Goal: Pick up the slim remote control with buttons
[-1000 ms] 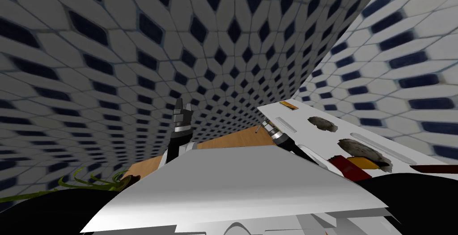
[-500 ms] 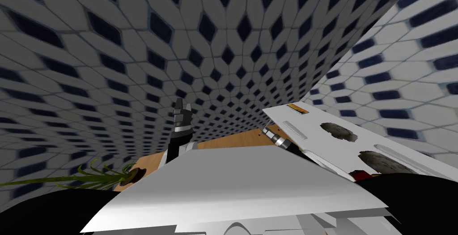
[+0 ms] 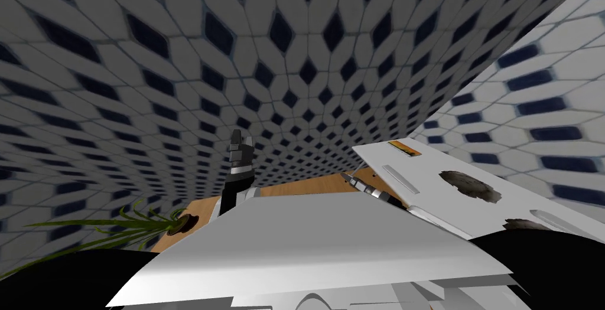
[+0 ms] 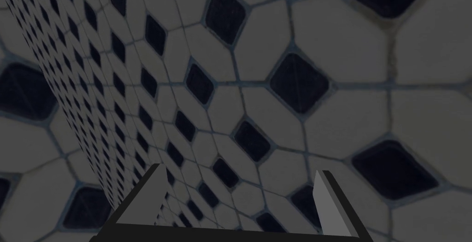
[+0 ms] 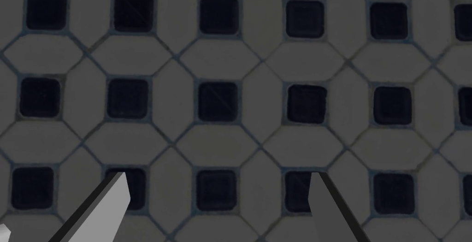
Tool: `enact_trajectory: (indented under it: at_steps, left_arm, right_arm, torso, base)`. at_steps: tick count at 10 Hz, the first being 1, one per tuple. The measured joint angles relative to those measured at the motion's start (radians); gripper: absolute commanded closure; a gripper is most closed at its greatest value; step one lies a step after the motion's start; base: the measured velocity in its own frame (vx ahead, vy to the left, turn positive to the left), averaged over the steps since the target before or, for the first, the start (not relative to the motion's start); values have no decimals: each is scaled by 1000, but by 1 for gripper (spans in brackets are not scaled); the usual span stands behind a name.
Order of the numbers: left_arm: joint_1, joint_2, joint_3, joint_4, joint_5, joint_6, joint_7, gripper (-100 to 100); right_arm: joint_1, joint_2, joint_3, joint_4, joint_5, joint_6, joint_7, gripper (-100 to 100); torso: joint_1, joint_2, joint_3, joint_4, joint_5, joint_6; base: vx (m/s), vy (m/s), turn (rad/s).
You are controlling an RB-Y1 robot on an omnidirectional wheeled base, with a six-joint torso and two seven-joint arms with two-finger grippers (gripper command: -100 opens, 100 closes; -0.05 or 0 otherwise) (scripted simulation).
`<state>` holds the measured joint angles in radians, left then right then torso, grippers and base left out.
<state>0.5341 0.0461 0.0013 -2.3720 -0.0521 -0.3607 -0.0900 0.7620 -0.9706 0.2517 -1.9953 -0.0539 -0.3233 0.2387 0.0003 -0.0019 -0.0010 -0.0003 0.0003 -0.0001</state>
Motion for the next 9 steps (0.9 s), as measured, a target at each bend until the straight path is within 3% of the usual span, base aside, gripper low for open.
enact_trajectory:
  at_steps: [3, 4, 6, 7, 9]
  left_arm:
    - [0, 0, 0, 0, 0, 0, 0, 0]
    - [0, 0, 0, 0, 0, 0, 0, 0]
    - [0, 0, 0, 0, 0, 0, 0, 0]
    - [0, 0, 0, 0, 0, 0, 0, 0]
    - [0, 0, 0, 0, 0, 0, 0, 0]
  right_arm:
    - [41, -91, 14, 53, 1, 6, -7, -100]
    - [75, -119, 20, 64, 6, 15, -1, -100]
    - [88, -190, 36, 111, 6, 23, -12, -100]
    - [115, -220, 51, 119, 13, 52, -11, -100]
    - [133, -282, 79, 176, 23, 60, -12, -100]
  torso:
    - [-1, -1, -1, 0, 0, 0]
    - [-1, -2, -1, 0, 0, 0]
    - [-1, -2, -1, 0, 0, 0]
    - [-2, -4, -2, -1, 0, 0]
    - [-3, -2, -2, -1, -1, 1]
  base:
    - [68, -11, 154]
    - [58, -19, 68]
    - [89, -16, 185]
    - [85, -32, 109]
    - [62, -32, 118]
